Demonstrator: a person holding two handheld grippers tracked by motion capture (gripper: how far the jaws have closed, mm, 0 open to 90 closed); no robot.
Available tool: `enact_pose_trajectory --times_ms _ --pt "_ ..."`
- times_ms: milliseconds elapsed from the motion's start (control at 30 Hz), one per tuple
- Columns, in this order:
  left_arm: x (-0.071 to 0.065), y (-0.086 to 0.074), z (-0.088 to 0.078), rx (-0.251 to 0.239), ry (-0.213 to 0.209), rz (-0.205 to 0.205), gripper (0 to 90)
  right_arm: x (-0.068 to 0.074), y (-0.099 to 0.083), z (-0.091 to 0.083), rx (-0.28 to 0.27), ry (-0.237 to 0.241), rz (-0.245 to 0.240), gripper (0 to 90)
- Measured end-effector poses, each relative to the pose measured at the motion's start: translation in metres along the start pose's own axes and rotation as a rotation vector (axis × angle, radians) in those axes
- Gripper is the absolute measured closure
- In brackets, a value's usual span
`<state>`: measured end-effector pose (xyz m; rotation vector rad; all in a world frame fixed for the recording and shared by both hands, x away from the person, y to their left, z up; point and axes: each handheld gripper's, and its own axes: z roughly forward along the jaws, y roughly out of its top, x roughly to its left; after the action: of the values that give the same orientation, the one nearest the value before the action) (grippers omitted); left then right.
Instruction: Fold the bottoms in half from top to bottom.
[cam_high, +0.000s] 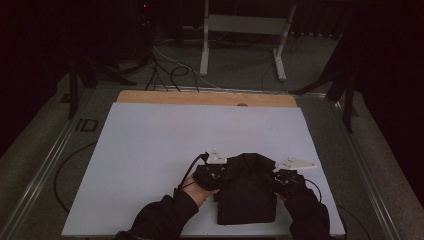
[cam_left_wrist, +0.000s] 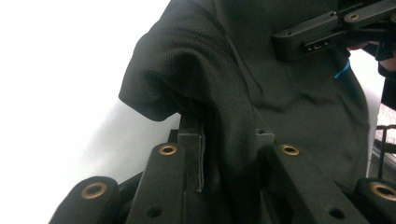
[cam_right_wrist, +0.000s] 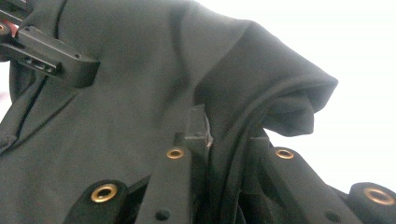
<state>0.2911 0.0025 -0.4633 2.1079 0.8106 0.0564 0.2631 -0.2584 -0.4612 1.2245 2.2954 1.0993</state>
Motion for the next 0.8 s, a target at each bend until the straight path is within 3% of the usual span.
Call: enact_pose_trajectory --times_ms 467,800 --pt "0.007 0.016 -0.024 -0.028 0.021 0.026 74.8 0.005 0.025 -0.005 -0.046 0.005 -0.028 78.3" --pt "0.02 0.02 -0.045 -0.051 0.045 0.017 74.8 0.013 0.046 0.0 -0.071 0.018 -0.051 78.3"
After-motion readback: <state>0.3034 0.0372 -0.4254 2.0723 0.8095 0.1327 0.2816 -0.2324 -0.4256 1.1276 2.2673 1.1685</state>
